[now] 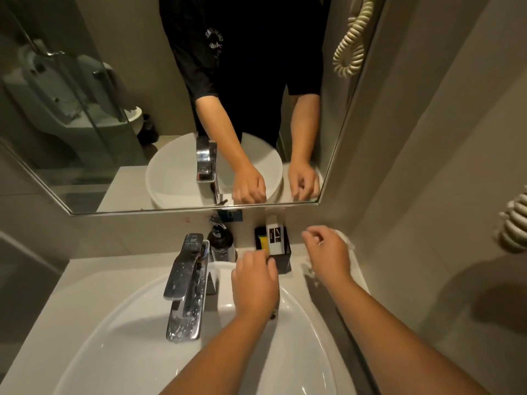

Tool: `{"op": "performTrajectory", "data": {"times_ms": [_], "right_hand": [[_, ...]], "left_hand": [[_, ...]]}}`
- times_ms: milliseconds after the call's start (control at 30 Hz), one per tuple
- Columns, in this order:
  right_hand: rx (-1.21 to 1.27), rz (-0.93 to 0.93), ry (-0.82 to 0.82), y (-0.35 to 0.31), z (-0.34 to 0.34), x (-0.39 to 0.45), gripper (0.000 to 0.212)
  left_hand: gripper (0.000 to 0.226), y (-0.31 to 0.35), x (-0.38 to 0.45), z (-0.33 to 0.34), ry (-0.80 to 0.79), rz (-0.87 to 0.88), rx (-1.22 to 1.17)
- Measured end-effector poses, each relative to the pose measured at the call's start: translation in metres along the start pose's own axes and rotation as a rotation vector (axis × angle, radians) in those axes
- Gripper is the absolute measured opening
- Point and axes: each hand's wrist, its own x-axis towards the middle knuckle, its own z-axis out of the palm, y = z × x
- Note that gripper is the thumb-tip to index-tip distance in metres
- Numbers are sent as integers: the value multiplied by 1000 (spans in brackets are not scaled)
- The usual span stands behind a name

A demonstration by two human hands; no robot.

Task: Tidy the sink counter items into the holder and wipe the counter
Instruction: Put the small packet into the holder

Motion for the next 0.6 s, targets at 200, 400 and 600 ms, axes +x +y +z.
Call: {"op": "performTrajectory", "data": {"times_ms": [200,400,600], "right_hand": [[-444,121,33,74,-73,-87,17],[-936,285,-285,110,-76,-127,26],[-894,309,-248,127,-67,-137,20]], "left_hand": [[49,-49,-60,-7,-263,616,450],[60,-59,-44,-5,-279,627,569],[60,-64,-42,3,-257,642,568]]}}
